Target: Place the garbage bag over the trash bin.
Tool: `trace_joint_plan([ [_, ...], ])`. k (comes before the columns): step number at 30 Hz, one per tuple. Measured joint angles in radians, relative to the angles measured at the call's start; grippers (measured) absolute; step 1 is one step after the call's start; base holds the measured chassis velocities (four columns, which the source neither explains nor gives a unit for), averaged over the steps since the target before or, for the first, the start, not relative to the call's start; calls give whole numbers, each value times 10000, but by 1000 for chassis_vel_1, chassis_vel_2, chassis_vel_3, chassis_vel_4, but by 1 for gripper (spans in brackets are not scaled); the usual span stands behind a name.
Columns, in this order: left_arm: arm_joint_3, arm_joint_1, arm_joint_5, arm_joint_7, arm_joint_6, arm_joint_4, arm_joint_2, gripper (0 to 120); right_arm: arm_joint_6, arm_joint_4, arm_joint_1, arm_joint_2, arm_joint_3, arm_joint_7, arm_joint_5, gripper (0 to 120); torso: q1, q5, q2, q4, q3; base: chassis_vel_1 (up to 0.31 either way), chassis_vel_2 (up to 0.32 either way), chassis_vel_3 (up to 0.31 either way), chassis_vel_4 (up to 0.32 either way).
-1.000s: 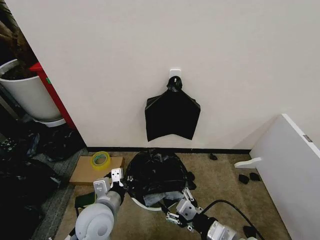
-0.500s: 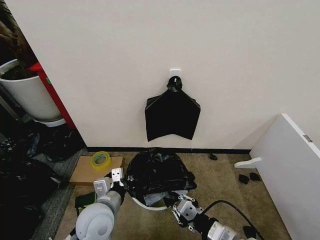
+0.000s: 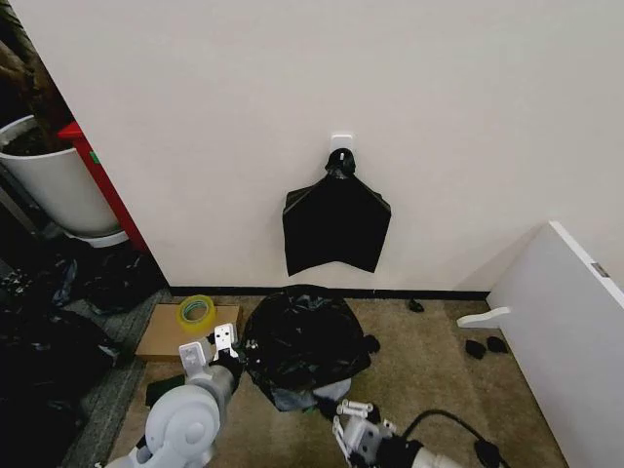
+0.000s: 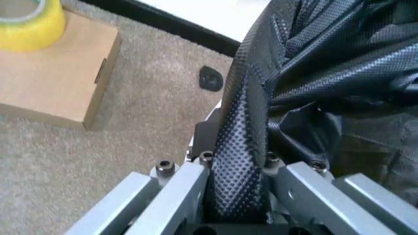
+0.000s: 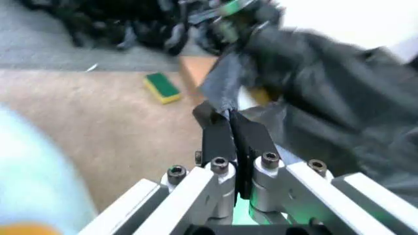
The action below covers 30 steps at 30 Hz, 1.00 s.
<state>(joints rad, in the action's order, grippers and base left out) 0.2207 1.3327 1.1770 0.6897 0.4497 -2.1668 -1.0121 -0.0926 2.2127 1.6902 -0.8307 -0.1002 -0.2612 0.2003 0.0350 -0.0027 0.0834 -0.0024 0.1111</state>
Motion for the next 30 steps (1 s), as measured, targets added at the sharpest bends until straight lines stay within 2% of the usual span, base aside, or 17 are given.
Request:
trace_joint_plan([
  [6,162,-36,900,387,242,-243,55,1,-492,-1414,-814,-448,234,70,946,0,0,2,0,1,0,0,0,0,0],
  [12,330,14,1424,684,373,-473,57,1,-444,-2746,-1794,-915,523,462,1265,0,0,3,0,3,0,0,0,0,0],
  [21,377,70,1562,757,423,-563,39,1,-361,-3362,-1843,-1019,664,597,1562,0,0,2,0,2,0,0,0,0,0],
  [29,387,165,1254,745,371,-493,-39,1,-520,-3133,-1409,-844,465,628,1584,0,-1,1,-1,2,0,0,0,0,0],
  [30,399,164,1213,746,320,-471,-55,1,-606,-3094,-1296,-823,420,612,1585,3,-1,3,0,2,0,0,0,0,0],
])
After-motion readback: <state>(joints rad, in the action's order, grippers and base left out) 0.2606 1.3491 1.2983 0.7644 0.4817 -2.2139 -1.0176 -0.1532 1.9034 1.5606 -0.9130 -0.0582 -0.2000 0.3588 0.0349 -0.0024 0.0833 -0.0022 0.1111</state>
